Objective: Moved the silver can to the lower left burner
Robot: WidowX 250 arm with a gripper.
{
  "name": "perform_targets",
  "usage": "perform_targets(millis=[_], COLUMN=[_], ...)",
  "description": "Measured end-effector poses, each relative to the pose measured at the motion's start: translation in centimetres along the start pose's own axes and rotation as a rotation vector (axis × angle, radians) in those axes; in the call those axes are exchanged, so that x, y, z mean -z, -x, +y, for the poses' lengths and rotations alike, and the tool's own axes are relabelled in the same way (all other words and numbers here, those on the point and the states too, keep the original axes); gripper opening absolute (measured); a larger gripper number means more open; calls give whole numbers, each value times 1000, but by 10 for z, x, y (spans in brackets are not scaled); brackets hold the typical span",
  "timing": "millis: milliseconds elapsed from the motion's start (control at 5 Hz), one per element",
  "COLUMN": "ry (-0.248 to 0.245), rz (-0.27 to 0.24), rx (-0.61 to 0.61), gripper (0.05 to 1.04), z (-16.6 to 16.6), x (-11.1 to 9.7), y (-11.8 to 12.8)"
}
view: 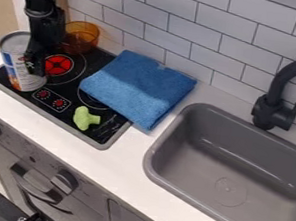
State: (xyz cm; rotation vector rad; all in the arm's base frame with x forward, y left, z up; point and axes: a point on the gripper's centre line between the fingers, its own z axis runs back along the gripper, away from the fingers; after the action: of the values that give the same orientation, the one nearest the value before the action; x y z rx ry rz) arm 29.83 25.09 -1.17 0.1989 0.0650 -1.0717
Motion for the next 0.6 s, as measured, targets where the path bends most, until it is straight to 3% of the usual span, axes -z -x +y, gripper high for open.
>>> perform_targets(millis=[600], ry=[-6], rz=[45], rx=[-1], gripper=[1001], z=[-1], x=[13], y=[42])
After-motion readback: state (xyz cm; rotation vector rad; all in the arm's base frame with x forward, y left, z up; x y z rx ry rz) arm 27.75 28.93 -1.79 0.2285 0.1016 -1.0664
